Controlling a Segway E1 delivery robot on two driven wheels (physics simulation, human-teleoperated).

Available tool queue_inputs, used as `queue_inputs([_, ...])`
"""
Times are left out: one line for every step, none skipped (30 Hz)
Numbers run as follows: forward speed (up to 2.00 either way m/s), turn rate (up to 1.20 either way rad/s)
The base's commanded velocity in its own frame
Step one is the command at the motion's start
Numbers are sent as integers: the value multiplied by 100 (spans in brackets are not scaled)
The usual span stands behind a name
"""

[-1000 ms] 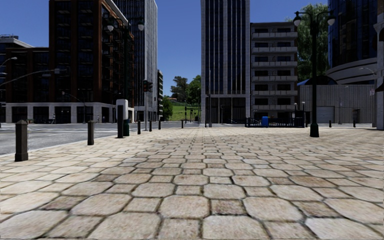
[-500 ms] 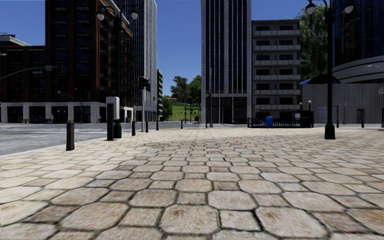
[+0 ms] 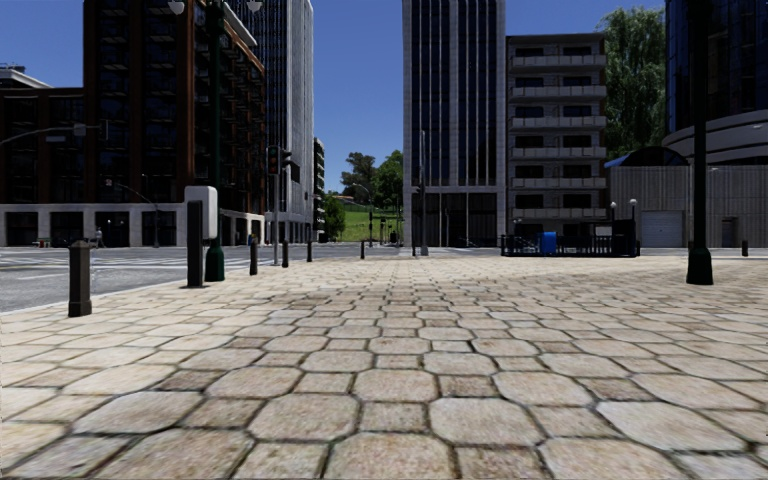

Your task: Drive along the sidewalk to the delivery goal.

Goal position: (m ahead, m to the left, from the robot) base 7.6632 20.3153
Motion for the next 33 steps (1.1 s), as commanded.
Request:
queue_inputs([200,0])
queue_inputs([200,0])
queue_inputs([200,0])
queue_inputs([200,0])
queue_inputs([200,0])
queue_inputs([200,0])
queue_inputs([200,0])
queue_inputs([200,0])
queue_inputs([200,0])
queue_inputs([200,0])
queue_inputs([200,0])
queue_inputs([200,0])
queue_inputs([200,0])
queue_inputs([200,0])
queue_inputs([200,0])
queue_inputs([200,0])
queue_inputs([200,0])
queue_inputs([200,0])
queue_inputs([200,0])
queue_inputs([200,0])
queue_inputs([200,0])
queue_inputs([200,0])
queue_inputs([200,0])
queue_inputs([200,0])
queue_inputs([200,0])
queue_inputs([200,0])
queue_inputs([200,0])
queue_inputs([200,0])
queue_inputs([200,0])
queue_inputs([200,0])
queue_inputs([200,0])
queue_inputs([200,0])
queue_inputs([200,0])
